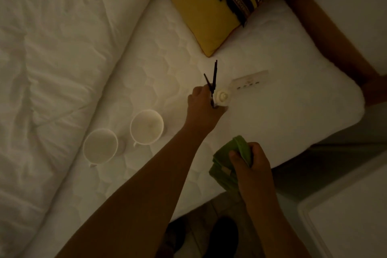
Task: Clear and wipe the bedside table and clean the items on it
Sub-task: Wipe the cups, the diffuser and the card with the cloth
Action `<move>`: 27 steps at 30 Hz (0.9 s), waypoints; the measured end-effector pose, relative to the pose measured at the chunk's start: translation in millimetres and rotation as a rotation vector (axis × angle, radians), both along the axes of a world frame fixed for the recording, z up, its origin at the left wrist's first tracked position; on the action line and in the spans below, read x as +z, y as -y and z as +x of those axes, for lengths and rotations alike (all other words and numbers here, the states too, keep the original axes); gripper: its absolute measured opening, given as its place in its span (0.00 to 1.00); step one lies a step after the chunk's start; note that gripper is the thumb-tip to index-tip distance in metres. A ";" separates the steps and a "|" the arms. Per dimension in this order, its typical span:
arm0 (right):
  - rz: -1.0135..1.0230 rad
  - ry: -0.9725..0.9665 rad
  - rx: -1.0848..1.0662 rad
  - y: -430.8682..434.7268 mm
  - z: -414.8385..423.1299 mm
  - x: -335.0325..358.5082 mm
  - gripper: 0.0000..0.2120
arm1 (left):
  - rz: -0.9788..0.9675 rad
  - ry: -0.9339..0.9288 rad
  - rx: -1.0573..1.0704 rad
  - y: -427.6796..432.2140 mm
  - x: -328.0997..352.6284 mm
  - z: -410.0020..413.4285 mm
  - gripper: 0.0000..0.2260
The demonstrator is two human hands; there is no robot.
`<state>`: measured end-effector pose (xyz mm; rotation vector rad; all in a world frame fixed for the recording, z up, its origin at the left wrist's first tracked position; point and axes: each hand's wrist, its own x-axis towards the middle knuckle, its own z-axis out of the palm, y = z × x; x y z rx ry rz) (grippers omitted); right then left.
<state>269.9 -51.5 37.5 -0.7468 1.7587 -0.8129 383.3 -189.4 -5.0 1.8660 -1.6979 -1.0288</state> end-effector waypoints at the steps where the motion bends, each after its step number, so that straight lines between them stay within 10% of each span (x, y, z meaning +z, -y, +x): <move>1: 0.003 -0.002 -0.012 0.7 -2.4 -1.2 0.04 | -0.038 0.021 0.005 0.9 -2.2 -3.2 0.21; 16: -0.312 -0.051 -0.096 45.7 15.7 23.9 0.03 | 0.138 -0.356 0.203 -18.3 51.9 23.7 0.06; 27: -0.373 0.070 -0.192 81.0 52.7 49.2 0.02 | -0.018 -0.102 0.012 -27.0 127.9 47.4 0.07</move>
